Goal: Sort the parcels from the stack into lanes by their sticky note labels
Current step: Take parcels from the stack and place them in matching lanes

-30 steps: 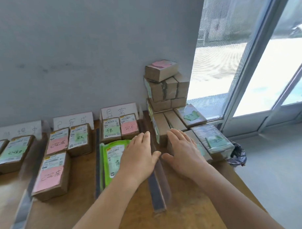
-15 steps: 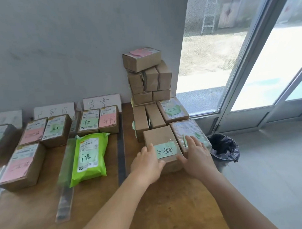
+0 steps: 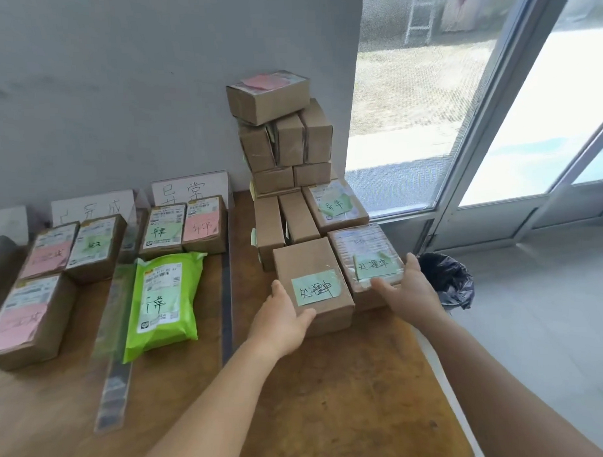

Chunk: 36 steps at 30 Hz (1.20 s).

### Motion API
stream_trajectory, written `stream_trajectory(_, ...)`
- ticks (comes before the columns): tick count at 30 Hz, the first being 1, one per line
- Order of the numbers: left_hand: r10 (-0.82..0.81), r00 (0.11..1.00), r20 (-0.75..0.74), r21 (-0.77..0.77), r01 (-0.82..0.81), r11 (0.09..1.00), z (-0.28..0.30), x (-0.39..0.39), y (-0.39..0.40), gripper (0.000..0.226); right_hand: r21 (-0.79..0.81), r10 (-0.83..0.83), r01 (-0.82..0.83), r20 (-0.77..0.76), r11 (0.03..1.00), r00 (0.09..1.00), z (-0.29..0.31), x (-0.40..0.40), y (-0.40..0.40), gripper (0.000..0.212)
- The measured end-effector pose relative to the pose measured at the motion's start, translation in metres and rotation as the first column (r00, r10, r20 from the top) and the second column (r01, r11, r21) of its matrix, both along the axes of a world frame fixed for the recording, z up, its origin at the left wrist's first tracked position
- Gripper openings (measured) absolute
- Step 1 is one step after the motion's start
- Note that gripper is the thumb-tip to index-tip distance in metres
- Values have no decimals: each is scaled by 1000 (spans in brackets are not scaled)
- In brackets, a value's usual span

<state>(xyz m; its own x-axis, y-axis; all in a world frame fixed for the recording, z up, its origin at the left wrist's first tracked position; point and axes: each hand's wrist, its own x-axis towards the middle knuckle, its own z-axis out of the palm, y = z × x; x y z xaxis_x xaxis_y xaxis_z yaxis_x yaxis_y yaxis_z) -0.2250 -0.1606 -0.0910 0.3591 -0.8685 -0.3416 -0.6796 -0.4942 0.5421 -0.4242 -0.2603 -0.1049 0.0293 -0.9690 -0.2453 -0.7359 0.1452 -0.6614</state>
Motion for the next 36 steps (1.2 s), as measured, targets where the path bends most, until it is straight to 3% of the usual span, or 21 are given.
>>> stream_trajectory(2, 45, 995, -93, 7, -44, 999, -1, 1, 1, 75, 10, -4, 4, 4, 1000, 1000, -1, -3, -1, 89)
stream_trajectory(5, 95, 981, -169, -7, -98, 995, -3, 0, 5, 77, -16, 24, -24, 37, 1000, 999, 0, -10, 3, 60)
stream_trajectory(8, 113, 969, -220, -43, -125, 991, -5, -4, 12, 66, -35, 17, -13, 107, 999, 994, -3, -17, 13, 55)
stream_trajectory(11, 101, 958, -268, -98, -132, 987, -4, -6, 22, 55, -55, 2, 8, 175, 998, 985, -2, -24, 26, 55)
stream_trajectory(16, 76, 960, -270, -263, -149, 953, 12, -6, 40, 83, -151, 4, 43, 297, 988, 955, 11, -30, 44, 67)
stream_trajectory(22, 36, 960, -278, -454, -165, 876, 45, 8, 68, 89, -247, 65, 45, 420, 968, 905, 47, -21, 67, 79)
stream_trajectory(28, 15, 965, -262, -565, -166, 808, 80, 42, 122, 88, -393, 151, 17, 392, 919, 907, 87, 14, 111, 82)
stream_trajectory(36, 99, 972, -213, -643, -215, 735, 111, 109, 234, 90, -445, 292, -90, 409, 891, 864, 120, 93, 196, 73)
